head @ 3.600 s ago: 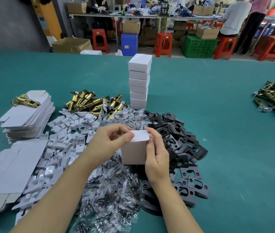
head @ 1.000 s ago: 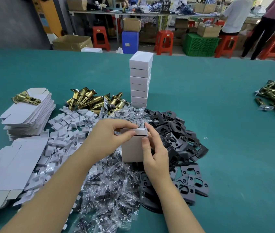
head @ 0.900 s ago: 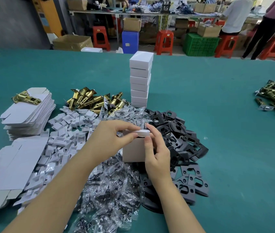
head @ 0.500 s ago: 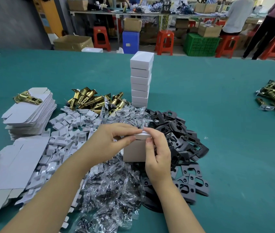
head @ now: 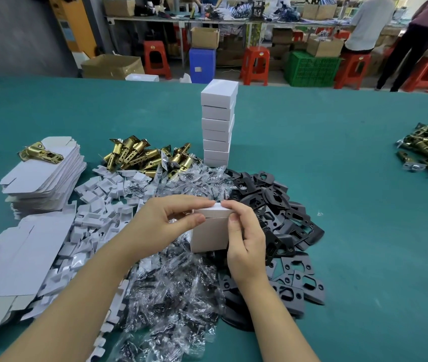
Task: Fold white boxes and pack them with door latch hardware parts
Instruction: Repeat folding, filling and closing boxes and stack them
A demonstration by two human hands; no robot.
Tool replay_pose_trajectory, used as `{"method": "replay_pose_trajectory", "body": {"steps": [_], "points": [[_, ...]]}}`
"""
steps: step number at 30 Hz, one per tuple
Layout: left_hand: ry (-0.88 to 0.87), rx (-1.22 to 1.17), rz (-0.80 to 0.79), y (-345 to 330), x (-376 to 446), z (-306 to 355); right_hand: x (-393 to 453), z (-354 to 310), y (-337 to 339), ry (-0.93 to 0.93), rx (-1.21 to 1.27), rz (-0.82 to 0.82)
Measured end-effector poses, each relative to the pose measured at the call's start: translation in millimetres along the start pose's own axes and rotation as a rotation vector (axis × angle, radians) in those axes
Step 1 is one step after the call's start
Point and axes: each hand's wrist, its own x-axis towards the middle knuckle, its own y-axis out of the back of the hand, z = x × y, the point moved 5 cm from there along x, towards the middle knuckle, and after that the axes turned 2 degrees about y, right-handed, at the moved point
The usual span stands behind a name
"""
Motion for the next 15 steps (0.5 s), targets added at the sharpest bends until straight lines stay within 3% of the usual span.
{"method": "replay_pose_trajectory", "body": {"steps": [15], "points": [[-0.102, 0.162, -0.001, 0.1, -0.3, 4.8, -0.4, 2.0, -1.1, -0.069, 0.038, -0.014]]}}
